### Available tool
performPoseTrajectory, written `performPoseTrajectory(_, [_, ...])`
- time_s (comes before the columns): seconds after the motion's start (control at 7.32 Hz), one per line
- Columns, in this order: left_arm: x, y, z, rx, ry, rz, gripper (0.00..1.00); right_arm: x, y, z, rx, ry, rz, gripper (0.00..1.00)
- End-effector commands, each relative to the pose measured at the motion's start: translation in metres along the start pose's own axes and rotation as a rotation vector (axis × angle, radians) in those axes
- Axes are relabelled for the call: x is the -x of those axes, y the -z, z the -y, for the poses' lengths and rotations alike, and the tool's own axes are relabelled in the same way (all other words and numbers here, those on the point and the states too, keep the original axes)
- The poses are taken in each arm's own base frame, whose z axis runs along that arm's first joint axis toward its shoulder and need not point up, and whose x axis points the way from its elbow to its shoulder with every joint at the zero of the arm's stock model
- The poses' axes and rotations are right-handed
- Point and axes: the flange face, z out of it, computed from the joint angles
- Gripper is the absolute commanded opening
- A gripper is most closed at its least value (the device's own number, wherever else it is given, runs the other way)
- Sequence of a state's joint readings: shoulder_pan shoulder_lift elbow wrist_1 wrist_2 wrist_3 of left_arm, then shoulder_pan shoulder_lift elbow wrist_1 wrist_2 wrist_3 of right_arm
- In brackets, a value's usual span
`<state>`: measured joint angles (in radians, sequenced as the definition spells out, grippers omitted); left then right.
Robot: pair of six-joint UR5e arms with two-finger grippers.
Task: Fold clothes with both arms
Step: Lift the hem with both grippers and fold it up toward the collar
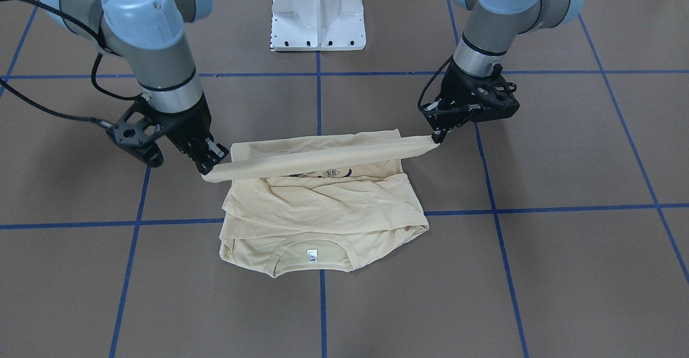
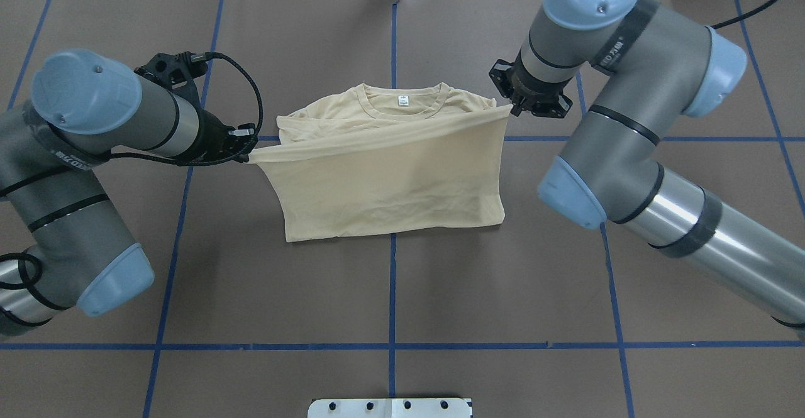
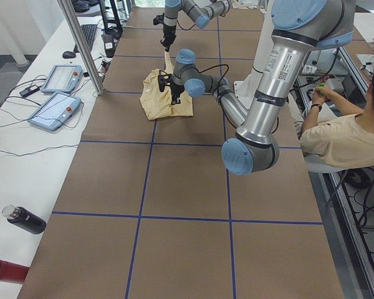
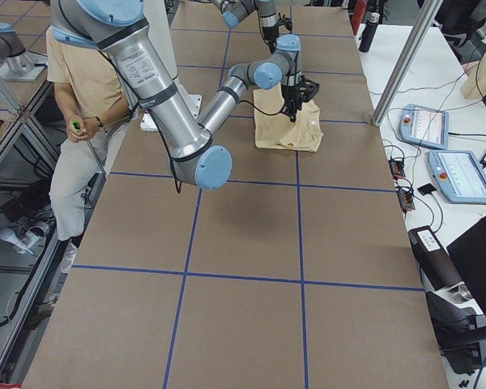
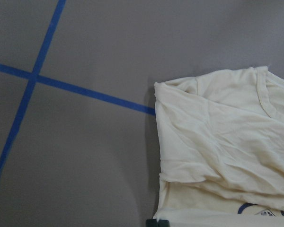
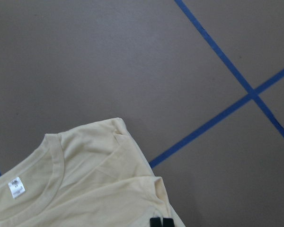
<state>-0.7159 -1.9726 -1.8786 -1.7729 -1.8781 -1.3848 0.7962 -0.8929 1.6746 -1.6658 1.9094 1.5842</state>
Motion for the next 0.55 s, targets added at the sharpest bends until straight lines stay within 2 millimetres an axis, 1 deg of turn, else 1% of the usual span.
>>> performPoseTrajectory(0.0, [-0.025,-0.028,0.03,-0.018,0.018,0.013,0.0,0.039,-0.041,0.033,-0.017,-0.005,0.0,0.0])
performPoseTrajectory(0.14, [-0.027,-0.045,0.046,-0.037,0.032,-0.025,0.0,0.048,-0.058,0.044,-0.027,-0.01,-0.021,0.0])
performPoseTrajectory(0.27, [-0.027,-0.07,0.06,-0.047,0.036,-0.035,0.0,0.05,-0.073,0.055,-0.034,-0.001,-0.023,0.0])
performPoseTrajectory(0.41, [-0.03,-0.089,0.069,-0.048,0.036,-0.027,0.0,0.055,-0.088,0.061,-0.034,0.005,-0.013,0.0])
